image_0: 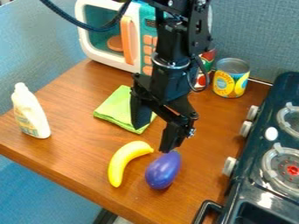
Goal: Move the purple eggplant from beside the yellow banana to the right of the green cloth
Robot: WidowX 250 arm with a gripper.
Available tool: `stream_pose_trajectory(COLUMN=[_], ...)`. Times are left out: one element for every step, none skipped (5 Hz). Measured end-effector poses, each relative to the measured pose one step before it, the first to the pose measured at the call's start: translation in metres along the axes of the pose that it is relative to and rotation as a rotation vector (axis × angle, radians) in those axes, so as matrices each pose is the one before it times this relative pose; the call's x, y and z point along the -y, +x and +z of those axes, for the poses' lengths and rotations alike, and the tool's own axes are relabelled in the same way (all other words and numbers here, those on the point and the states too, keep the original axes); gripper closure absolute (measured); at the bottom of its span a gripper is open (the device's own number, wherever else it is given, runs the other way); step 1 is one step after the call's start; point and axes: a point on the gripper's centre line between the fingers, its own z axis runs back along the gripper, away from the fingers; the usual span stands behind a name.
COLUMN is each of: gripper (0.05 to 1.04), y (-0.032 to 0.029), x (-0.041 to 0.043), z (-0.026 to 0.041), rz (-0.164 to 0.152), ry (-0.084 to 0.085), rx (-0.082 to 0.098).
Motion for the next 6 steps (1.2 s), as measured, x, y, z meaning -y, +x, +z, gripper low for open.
stream_pose_trajectory(gripper=[0.083,0.083,0.083,0.083,0.083,0.083], y=[-0.00181,-0.00517,-0.00165,0.00177,0.00186,0.00375], x=[0.00091,-0.00098,-0.00413,0.00087,0.00228,0.00291], z=[-0.00752,-0.01574,-0.00735,-0.00001,-0.00129,-0.00690], rz=[-0.0051,0.0015,0.0521,0.0191,0.0203,0.0061], ry=[-0.0052,-0.0746,-0.0386,-0.0050,-0.0147,-0.0196], rx=[-0.0215,0.0122,0.0210,0.0219,0.0164,-0.0295])
